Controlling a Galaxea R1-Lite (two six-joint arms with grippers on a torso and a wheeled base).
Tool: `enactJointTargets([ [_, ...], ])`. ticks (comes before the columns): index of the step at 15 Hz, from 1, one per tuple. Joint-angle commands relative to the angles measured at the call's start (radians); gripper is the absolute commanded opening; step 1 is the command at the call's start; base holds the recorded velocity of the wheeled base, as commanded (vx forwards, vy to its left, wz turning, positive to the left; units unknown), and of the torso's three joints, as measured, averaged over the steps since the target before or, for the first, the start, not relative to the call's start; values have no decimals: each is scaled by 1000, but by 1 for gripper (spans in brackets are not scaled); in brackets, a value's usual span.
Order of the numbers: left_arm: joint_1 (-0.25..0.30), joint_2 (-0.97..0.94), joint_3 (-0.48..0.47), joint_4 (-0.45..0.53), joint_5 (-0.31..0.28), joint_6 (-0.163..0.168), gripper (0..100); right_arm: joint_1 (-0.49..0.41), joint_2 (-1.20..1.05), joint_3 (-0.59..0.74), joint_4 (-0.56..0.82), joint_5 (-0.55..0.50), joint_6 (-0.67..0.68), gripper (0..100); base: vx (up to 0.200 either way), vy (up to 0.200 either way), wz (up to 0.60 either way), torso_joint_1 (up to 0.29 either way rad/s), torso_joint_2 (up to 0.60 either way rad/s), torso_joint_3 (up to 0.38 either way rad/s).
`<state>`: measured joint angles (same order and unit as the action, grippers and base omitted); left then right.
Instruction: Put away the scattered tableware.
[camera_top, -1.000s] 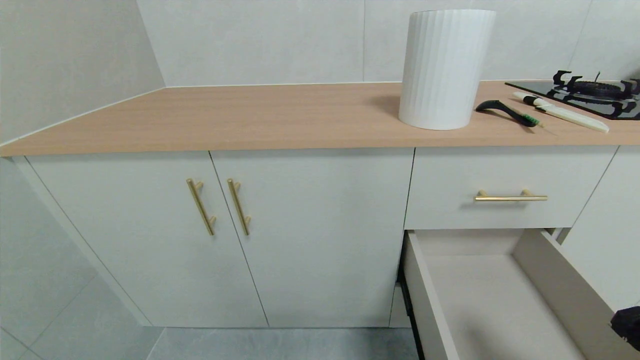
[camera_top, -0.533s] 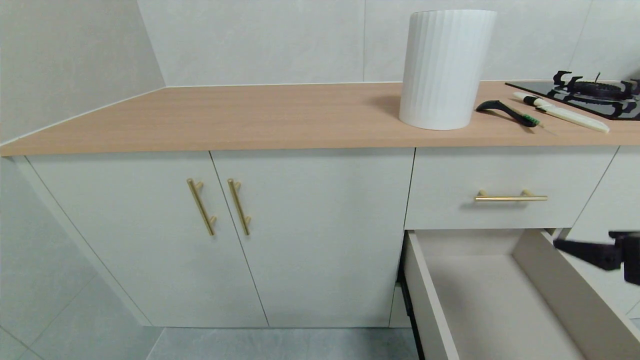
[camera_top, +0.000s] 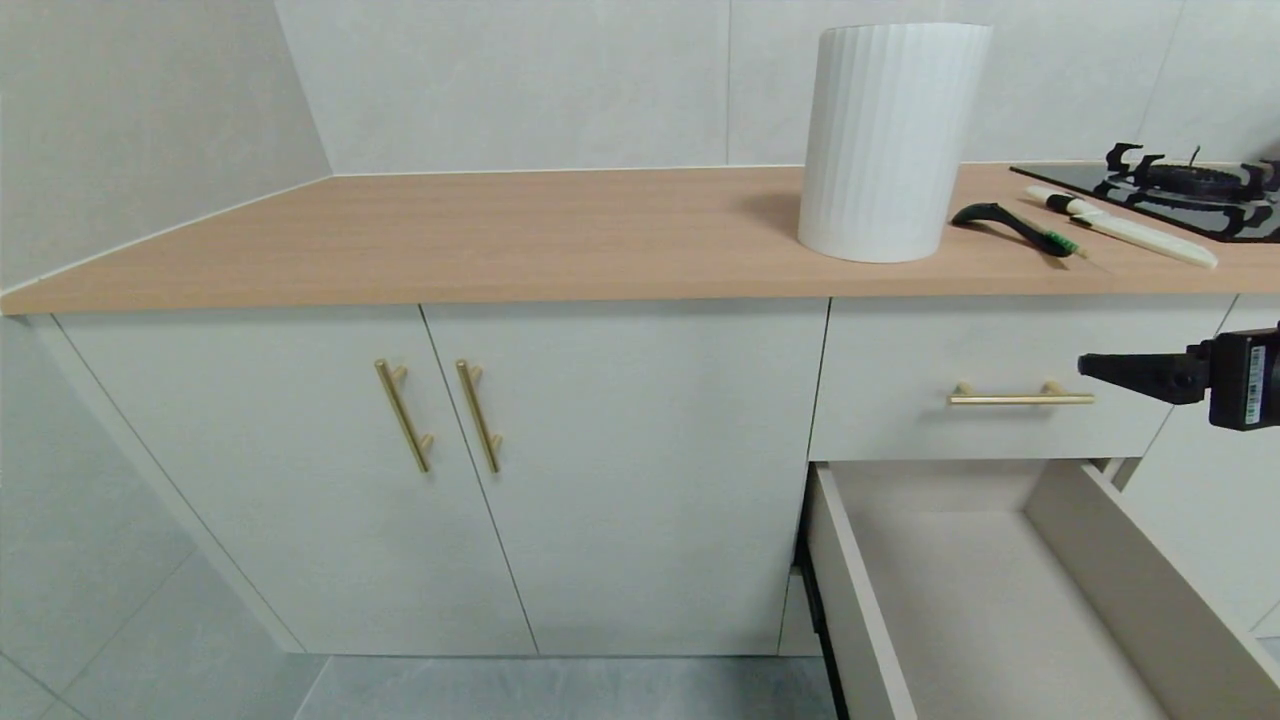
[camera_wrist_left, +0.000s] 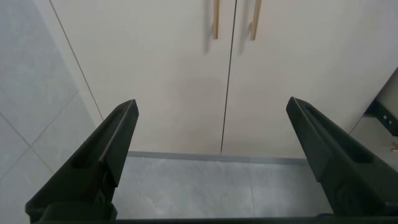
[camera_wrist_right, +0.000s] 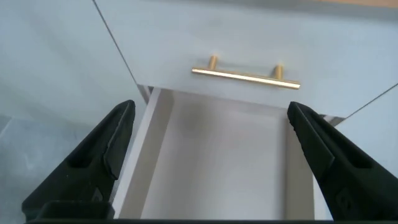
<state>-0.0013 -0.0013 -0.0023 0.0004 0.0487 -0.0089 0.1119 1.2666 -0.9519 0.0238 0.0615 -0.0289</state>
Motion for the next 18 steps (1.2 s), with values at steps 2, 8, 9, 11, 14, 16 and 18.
enactJointTargets([
  [2, 0, 1, 1, 1, 0, 0, 100, 0, 13, -1, -1, -2, -2, 100, 0, 0, 0, 19, -193, -264],
  [8, 0, 1, -1, 1, 0, 0, 100, 0, 13, 4, -1, 0, 0, 100, 0, 0, 0, 71, -445, -345],
  [9, 0, 1, 1, 1, 0, 0, 100, 0, 13, 4, -1, 0, -2, 100, 0, 0, 0, 139, -461, -334],
  [11, 0, 1, 1, 1, 0, 0, 100, 0, 14, 5, -1, 0, -2, 100, 0, 0, 0, 137, -459, -317],
  [14, 0, 1, 1, 0, -1, 0, 100, 0, 20, -2, -10, 1, 0, 100, 0, 0, 0, 149, -458, -320],
  [16, 0, 1, -1, 0, -1, 0, 100, -32, 86, -44, -76, -2, 0, 100, 0, 0, 0, 90, -244, -173],
  [18, 0, 1, -1, 0, 0, 0, 100, -69, 267, -220, 25, -65, 29, 100, 0, 0, 0, 32, -83, -51],
])
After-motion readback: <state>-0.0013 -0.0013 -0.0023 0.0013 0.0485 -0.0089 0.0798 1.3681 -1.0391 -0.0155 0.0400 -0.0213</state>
